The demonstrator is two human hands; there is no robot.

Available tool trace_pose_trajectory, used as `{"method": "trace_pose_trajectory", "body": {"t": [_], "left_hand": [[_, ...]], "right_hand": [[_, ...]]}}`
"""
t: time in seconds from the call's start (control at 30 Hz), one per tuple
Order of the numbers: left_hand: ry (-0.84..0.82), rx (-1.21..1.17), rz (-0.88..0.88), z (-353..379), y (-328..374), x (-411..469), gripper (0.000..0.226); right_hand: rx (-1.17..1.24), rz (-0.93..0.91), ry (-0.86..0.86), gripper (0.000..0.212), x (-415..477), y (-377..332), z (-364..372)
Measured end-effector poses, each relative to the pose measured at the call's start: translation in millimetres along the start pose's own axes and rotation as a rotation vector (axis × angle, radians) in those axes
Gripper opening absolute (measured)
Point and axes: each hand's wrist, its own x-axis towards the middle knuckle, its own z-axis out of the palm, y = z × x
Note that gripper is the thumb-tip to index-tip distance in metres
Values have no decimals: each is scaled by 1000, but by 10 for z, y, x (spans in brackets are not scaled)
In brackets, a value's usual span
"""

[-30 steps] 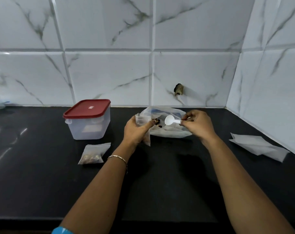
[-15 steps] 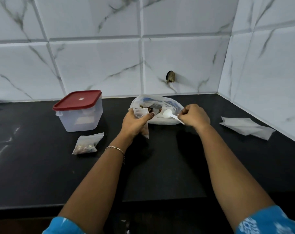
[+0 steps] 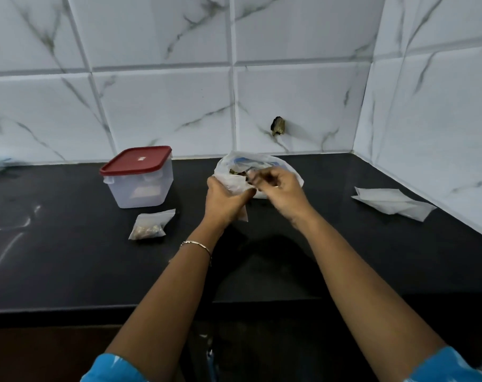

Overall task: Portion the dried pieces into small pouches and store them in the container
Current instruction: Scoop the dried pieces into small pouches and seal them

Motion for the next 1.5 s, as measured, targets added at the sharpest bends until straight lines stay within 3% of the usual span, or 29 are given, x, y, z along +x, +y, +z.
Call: {"method": "trace_pose_trajectory", "body": {"t": [0.1,0.23,0.43,0.57,0.83,1.03,1.4,1.5], "left_hand": [[-17,56,15,-3,-39,-3,79],[-26,10,-1,-24,-57,50,70],[-253,-410,-195,-142,-78,186,77],[-257,-523,-214,-192,-33,186,9],[-101,-546,-102,-213,-63,242,10],[-47,-631,-99,-230,-69,250,4],[-33,-570,-35,-186,-84,301,4],[-47,-590,-48,-191,-80,303,4]], "right_hand": [[-148,-53,52,19,51,54,162],[-168,-19,103,12,208,105,189],[-93,7,270,21,321,139,159],[-36,21,300,22,304,123,134],[202,68,150,3,250,50,69],[179,29,181,5,280,63,70],[-121,-70,275,4,346,140,65],[-32,-44,229,8,327,109,79]]}}
